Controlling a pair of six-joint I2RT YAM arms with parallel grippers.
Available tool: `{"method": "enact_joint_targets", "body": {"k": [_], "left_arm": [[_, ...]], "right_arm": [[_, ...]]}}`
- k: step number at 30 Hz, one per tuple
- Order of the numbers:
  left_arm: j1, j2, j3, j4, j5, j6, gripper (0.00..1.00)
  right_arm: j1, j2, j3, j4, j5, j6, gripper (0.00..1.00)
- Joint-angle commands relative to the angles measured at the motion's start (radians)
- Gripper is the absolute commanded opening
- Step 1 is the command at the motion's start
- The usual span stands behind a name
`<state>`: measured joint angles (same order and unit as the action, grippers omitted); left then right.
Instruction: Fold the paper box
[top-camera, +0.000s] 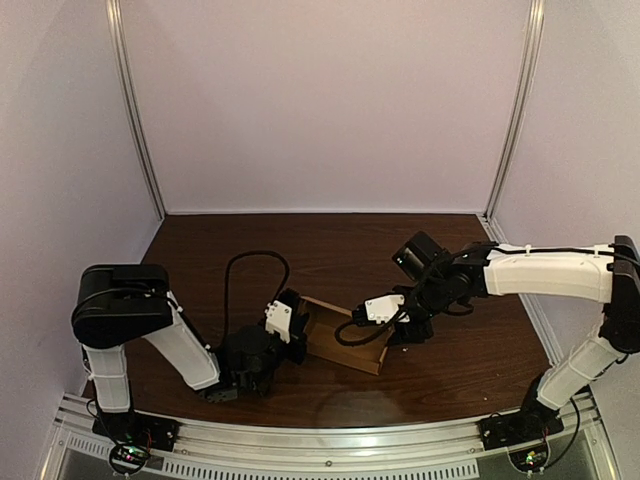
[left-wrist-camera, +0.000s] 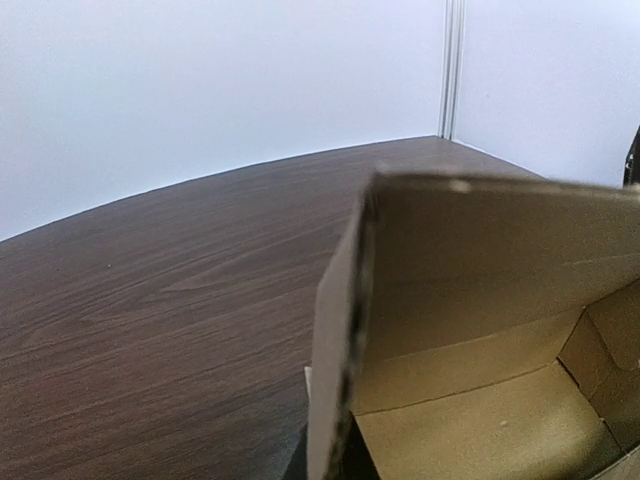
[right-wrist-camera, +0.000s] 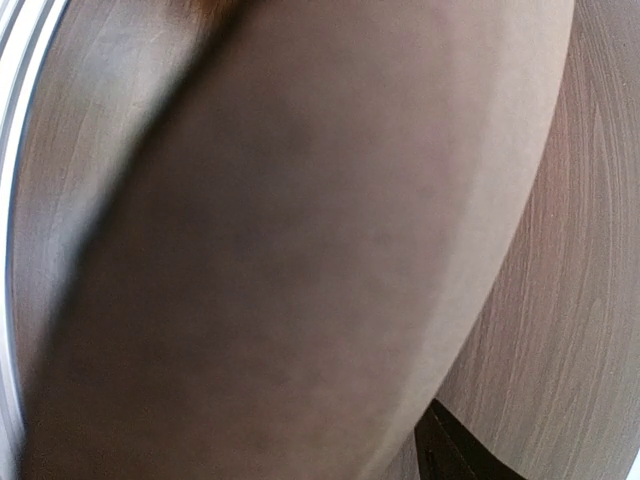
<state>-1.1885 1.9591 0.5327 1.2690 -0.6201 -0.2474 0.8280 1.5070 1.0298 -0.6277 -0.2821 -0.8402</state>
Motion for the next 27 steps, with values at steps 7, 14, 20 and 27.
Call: {"method": "enact_joint_targets", "body": {"k": [7,14,20,27], "left_arm": [[-0.005,0.05,-0.03,0.058,0.019,0.064,0.13],[-0.005,-0.005,-0.1,0.089,0.022,0.08,0.27],[-0.006,-0.104,-0.109,-0.096,0.083,0.099,0.38],[-0.006,-0.209,-0.107,-0.258,0.13,0.109,0.45]], "right_arm": [[0.105,-0.023,-0.074,0.058,0.214,-0.048,0.59],[0.116,-0.023,-0.088,0.078,0.247,-0.048,0.59],[0.117,-0.026,-0.095,0.093,0.25,-0.048,0.6],[0.127,-0.021,-0.11,0.118,0.274,-0.06,0.6]]}}
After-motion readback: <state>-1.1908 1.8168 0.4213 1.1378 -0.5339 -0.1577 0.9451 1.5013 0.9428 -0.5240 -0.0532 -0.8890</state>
